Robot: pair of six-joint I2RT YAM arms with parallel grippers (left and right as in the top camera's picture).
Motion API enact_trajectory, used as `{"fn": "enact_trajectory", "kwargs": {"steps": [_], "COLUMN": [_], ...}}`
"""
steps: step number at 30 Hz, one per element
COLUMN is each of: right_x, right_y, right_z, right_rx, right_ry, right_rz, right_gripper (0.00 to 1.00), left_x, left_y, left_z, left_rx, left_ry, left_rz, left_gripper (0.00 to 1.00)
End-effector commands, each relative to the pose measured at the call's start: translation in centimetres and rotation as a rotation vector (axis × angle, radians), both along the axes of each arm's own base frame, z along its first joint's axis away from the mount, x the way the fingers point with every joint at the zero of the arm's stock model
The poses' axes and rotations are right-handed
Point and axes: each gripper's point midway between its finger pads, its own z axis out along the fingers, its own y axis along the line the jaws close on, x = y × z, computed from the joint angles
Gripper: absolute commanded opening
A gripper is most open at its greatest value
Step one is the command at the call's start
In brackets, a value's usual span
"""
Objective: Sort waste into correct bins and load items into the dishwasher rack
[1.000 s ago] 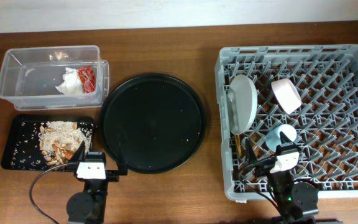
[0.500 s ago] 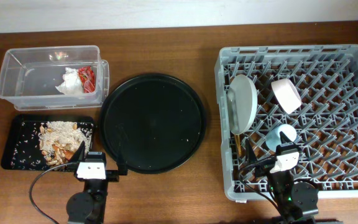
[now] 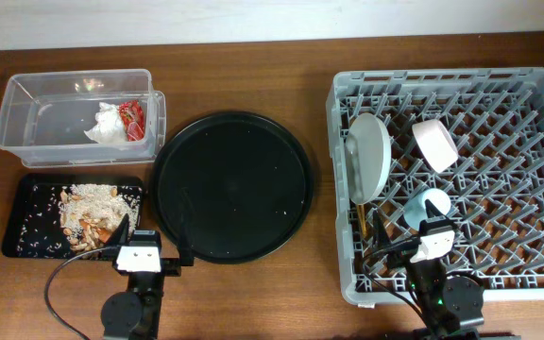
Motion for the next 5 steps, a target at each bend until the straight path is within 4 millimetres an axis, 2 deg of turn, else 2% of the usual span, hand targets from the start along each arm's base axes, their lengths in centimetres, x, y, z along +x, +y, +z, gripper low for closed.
{"fn": "enact_trajectory", "kwargs": {"steps": [1, 5], "right_x": [-0.01, -0.01], "right_y": [-0.05, -0.05], "right_z": [-0.23, -0.23], "right_rx": [-0.006, -0.006], "right_ry": [0.003, 0.003], "right_rz": [0.0, 0.0], "right_gripper": [0.98, 0.98], "left_x": [-0.02, -0.02], "left_y": [-0.2, -0.2], "left_z": [-0.06, -0.06], "left_rx": [0.014, 0.014], "left_ry": [-0.005, -0.005], "left_rz": [-0.013, -0.013], "left_gripper": [0.99, 0.99]}}
